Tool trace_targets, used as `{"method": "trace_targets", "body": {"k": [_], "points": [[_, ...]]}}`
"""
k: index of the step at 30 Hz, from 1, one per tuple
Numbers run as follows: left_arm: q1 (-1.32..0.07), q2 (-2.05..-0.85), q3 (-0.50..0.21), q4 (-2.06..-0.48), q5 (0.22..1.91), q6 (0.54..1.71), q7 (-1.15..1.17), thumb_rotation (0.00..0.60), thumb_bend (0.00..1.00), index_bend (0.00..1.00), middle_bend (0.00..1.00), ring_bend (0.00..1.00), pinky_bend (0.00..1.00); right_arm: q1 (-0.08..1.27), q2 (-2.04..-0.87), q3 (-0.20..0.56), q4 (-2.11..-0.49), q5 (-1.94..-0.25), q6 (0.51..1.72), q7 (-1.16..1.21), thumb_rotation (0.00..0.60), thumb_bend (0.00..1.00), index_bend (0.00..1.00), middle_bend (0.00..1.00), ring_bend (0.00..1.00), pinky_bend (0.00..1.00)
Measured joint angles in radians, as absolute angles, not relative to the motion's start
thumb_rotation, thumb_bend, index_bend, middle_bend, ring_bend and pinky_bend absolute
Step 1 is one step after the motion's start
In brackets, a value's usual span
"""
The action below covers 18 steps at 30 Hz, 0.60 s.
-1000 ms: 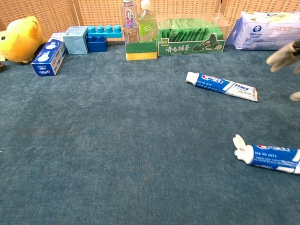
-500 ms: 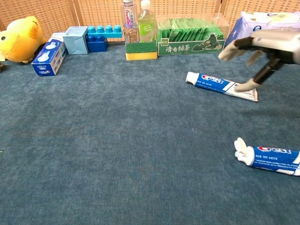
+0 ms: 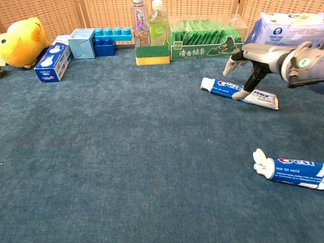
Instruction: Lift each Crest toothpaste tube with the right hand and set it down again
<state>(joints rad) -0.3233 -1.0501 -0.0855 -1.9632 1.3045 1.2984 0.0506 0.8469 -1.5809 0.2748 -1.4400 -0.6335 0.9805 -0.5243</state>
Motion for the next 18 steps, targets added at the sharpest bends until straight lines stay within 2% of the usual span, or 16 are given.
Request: {"method": "trace_targets", "body": {"k": [8, 12, 14, 15, 18], "points": [[-0.317, -1.043, -0.088, -1.964, 1.306, 1.294, 0.045, 0.600, 0.31, 0.19, 0.07, 0.00, 0.09, 0.882, -1.624, 0.284, -1.356, -0.588, 0.967, -0.557, 0.600, 0.25, 0.28, 0.22, 0.13, 0.26], [-0.316, -1.039, -0.090, -1.968, 1.309, 1.291, 0.044, 0.600, 0.31, 0.19, 0.07, 0.00, 0.09, 0.893, -1.618, 0.282, -1.346, -0.551, 0.941, -0.581, 0.595, 0.31, 0.27, 0.21, 0.13, 0.26], [-0.315, -1.037, -0.091, -1.972, 1.311, 1.291, 0.045, 0.600, 0.31, 0.19, 0.06, 0.00, 0.09, 0.900, -1.608, 0.279, -1.349, -0.526, 0.924, -0.600, 0.564, 0.36, 0.26, 0.21, 0.13, 0.26], [-0.315, -1.035, -0.091, -1.974, 1.313, 1.291, 0.045, 0.600, 0.31, 0.19, 0.06, 0.00, 0.09, 0.907, -1.599, 0.277, -1.353, -0.506, 0.913, -0.615, 0.528, 0.38, 0.26, 0.21, 0.13, 0.26], [-0.313, -1.032, -0.093, -1.981, 1.319, 1.293, 0.046, 0.600, 0.31, 0.19, 0.06, 0.00, 0.09, 0.926, -1.574, 0.272, -1.374, -0.454, 0.887, -0.647, 0.483, 0.39, 0.26, 0.21, 0.13, 0.26]]}}
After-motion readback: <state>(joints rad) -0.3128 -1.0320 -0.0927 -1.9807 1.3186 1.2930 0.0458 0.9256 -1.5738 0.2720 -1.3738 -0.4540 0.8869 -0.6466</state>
